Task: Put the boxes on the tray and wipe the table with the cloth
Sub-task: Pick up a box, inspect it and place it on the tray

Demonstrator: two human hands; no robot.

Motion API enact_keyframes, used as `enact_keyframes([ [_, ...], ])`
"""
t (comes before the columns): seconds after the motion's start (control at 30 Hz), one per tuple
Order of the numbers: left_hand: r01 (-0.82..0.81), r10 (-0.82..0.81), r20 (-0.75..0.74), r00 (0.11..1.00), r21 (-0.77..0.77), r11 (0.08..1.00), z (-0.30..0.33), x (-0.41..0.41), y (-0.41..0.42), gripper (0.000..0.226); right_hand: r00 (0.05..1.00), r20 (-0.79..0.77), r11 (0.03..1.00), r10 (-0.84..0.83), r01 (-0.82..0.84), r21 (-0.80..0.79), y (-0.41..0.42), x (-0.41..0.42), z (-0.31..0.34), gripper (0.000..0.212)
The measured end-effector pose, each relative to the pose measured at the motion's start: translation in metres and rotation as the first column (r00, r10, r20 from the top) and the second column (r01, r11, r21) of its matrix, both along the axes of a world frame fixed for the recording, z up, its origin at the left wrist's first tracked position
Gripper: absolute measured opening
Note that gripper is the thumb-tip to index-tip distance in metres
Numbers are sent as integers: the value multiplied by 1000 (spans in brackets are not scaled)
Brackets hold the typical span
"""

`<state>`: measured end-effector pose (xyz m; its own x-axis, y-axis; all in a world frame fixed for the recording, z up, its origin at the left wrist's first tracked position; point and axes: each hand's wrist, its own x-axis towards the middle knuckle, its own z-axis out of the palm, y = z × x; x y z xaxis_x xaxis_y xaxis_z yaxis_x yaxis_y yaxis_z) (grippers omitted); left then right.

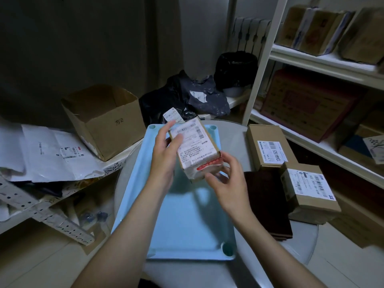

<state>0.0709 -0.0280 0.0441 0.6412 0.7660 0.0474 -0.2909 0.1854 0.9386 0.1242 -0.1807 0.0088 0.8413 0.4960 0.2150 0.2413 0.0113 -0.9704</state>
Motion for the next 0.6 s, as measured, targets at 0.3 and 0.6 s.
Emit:
enact_keyframes([
  [0.3,89,-87,-134,987,11,996,-15,92,42,48,953,282,853,-110,236,-466,37,49,-18,46],
  [0.6,96,22,-419,908,258,962,-28,85,58,36,954,297,789,49,146,-596,33,61,-20,45],
])
